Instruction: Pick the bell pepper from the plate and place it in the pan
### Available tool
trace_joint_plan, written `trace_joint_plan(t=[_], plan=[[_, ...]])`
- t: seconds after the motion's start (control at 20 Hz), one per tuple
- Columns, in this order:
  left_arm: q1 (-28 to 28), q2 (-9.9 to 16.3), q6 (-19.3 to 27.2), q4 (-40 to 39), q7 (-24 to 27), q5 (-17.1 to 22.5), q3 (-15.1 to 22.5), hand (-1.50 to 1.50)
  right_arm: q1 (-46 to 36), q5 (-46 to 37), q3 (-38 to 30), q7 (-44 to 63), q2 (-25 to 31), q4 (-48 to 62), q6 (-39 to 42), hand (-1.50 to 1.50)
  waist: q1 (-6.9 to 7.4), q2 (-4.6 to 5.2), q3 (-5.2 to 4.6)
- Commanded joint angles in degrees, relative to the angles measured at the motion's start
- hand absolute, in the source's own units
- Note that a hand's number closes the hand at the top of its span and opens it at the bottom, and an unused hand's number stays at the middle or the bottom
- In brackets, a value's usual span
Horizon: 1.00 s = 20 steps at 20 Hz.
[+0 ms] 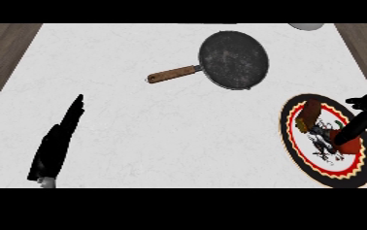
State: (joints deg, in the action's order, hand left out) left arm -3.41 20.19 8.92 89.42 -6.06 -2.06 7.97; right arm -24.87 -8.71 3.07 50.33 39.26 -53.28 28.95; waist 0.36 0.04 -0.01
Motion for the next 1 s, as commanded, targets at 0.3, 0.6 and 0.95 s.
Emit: trace_joint_plan(t=[0.3, 0.6, 0.95], plan=[[-3.09, -3.33, -1.99, 2.83, -0.92, -3.28, -1.14, 0.00, 4.01, -6.52, -1.68, -0.58, -4.04, -0.62, -0.92, -1.50, -0.13, -0.07, 0.01], [-1.54, -3.94, -4.91, -1.74, 4.07, -4.14, -4.50, 0.00, 3.62, -8.32, -4.47, -0.21, -6.69, -0.73, -1.65, -1.50, -0.21, -0.05, 0.00], [0.11, -4.85, -4.63, 1.97, -1.60, -5.20, -5.11, 0.00, 1.15, -10.68, -6.73, -7.77, -9.34, 6.91, -6.99, 1.50, 0.02, 0.05, 0.03]])
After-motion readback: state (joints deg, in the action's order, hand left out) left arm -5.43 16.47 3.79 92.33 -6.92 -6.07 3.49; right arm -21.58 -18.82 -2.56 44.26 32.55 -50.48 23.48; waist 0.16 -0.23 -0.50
